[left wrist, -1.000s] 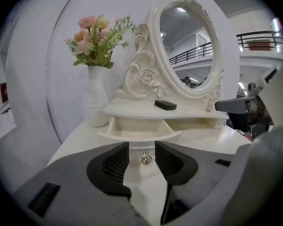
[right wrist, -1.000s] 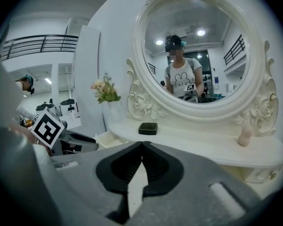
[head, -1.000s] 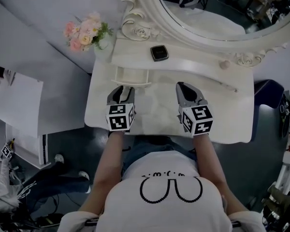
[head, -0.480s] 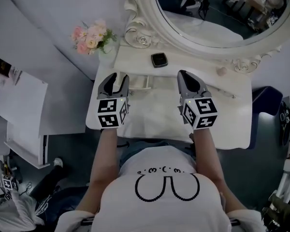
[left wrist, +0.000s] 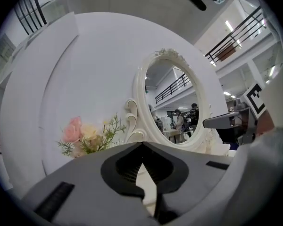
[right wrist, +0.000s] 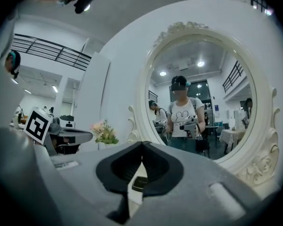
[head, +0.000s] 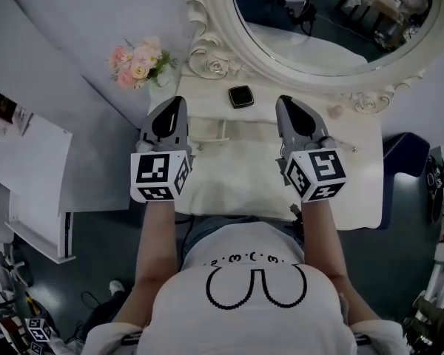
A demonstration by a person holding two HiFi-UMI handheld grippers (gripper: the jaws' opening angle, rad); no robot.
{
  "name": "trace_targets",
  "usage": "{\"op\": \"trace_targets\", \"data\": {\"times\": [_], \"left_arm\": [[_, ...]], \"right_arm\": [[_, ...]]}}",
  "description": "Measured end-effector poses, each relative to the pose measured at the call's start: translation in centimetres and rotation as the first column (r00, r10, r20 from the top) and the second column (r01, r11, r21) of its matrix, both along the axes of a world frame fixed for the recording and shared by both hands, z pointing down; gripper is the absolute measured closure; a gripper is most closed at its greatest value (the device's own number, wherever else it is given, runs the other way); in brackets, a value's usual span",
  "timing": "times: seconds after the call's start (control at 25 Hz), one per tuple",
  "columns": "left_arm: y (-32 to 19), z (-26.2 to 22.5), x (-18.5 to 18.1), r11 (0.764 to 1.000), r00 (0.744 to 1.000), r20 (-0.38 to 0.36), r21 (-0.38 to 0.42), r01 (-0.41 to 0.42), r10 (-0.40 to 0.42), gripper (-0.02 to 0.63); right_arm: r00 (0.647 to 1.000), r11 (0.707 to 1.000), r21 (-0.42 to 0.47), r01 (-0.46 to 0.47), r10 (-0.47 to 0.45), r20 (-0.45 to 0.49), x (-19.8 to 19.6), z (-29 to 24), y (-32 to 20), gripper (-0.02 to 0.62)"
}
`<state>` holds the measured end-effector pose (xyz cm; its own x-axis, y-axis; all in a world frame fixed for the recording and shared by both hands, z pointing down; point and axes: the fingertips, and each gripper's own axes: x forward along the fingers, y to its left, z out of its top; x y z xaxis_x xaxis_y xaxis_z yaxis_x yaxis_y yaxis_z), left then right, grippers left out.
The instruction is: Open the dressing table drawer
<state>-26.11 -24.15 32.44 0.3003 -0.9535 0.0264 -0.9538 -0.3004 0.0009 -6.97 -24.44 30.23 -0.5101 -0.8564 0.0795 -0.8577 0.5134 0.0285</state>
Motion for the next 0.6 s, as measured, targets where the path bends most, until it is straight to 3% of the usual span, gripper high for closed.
{"op": "trace_targets", "data": {"times": [0.28,0.6], "left_arm": [[0.5,-3.0,0.3,0.996,1.0,0.02,0.084,-0.01,0.009,0.607],[1.1,-4.3,1.0,0.993,0.999,0.025,0.115,-0.033,0.03,0.607]], "right_arm": [[0.999,0.994,0.105,0.006,-0.002,-0.036,-0.5,-2.6,1.1,0.599],[0.996,0.993,0.111,0.024,-0.015,-0.082,-1.0,-2.3,1.8,0.6]]}}
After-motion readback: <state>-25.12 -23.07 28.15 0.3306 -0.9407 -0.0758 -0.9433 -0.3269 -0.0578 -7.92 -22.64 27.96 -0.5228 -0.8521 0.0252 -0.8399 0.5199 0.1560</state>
